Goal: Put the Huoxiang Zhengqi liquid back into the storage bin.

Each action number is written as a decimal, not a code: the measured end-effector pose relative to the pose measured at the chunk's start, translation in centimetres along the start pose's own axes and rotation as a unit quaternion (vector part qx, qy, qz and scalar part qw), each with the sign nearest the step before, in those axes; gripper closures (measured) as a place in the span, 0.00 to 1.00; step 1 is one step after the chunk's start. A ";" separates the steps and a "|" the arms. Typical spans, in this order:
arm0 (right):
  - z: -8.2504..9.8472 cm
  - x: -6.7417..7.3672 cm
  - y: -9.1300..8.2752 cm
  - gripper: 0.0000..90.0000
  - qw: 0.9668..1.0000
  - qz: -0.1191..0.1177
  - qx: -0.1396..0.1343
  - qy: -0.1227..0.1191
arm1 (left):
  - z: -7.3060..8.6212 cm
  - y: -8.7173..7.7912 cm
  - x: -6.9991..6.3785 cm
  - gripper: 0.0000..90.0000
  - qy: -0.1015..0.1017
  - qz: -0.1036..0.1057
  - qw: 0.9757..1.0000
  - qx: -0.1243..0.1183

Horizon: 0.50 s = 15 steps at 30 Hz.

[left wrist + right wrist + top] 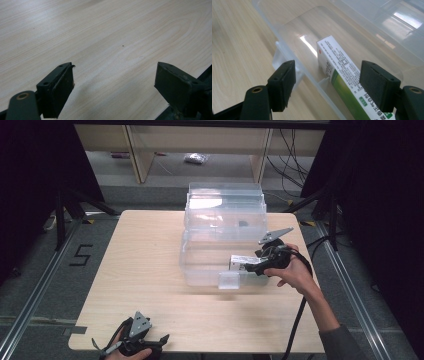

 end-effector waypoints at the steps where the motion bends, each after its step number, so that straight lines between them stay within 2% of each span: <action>1: 0.1 0.0 0.0 0.33 1.000 0.005 -0.007 -0.003 | 0.0 0.0 0.0 0.17 -0.001 0.002 1.000 -0.001; 3: 0.3 0.3 -0.1 0.32 1.000 0.000 -0.002 0.001 | 0.0 0.1 0.0 0.17 0.001 0.003 1.000 -0.002; 6: 0.5 0.5 -0.3 0.31 1.000 0.004 -0.008 0.000 | 0.0 0.0 0.0 0.17 0.000 0.003 1.000 -0.001; 7: 0.7 0.8 -0.2 0.31 1.000 0.006 -0.013 0.014 | 0.0 0.1 0.0 0.17 0.001 0.003 1.000 -0.001; 9: 0.8 0.9 -0.4 0.31 1.000 0.006 -0.013 0.006 | 0.0 0.0 0.0 0.17 0.000 0.002 1.000 -0.002; 10: 0.8 0.9 -0.3 0.31 1.000 0.006 -0.025 0.004 | 0.0 0.0 0.0 0.17 -0.002 0.002 1.000 -0.001; 12: 1.0 1.2 -0.5 0.31 1.000 0.010 -0.026 0.010 | 0.0 0.0 0.0 0.17 0.000 0.003 1.000 -0.002; 14: 1.0 1.4 -0.7 0.31 1.000 0.004 -0.018 0.010 | 0.0 0.0 0.0 0.17 0.001 0.003 1.000 -0.001; 15: 1.2 1.7 -0.5 0.31 1.000 0.009 -0.027 0.006 | 0.0 0.4 -0.3 0.17 -0.021 0.006 0.999 -0.029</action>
Point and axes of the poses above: each handheld gripper's, and its own axes: y roughly forward along the jaws, z roughly out of its underside, x roughly to its left, the point moved 1 cm from there along y, roughly forward along the jaws, and after that the axes turned 9 degrees about z, right-handed, at the moved point
